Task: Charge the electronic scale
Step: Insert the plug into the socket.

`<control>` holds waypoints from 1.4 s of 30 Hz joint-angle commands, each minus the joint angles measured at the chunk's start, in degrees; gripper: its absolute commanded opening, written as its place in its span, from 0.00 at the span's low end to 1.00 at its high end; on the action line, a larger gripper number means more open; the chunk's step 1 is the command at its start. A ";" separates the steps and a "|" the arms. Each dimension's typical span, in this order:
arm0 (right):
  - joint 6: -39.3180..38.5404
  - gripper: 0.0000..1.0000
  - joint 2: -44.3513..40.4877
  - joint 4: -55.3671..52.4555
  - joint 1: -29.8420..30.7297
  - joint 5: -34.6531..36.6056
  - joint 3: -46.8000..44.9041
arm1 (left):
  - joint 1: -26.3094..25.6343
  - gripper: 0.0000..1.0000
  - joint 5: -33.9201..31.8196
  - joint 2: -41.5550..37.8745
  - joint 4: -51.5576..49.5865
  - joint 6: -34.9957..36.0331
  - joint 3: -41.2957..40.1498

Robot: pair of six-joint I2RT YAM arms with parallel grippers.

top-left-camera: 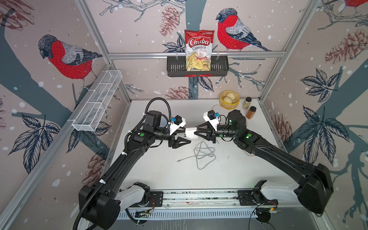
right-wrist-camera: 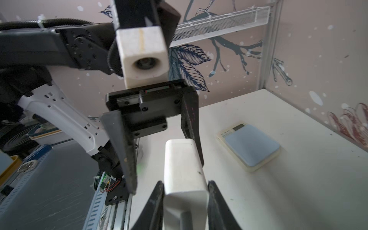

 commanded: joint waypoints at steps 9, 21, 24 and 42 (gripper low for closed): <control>1.96 0.00 1.84 -28.36 -12.23 18.12 15.46 | -0.08 0.98 -20.30 2.17 16.03 -12.56 -1.23; 21.62 0.00 15.70 -49.06 -19.50 37.04 27.26 | -4.79 0.98 -37.23 27.19 12.79 -36.70 14.29; 25.32 0.00 20.10 -53.80 -20.70 40.20 29.59 | -9.37 0.98 -43.21 36.07 6.64 -35.96 23.32; 30.83 0.00 41.97 -66.31 -23.01 45.85 43.58 | -15.28 0.74 -44.87 58.34 2.74 -41.48 38.60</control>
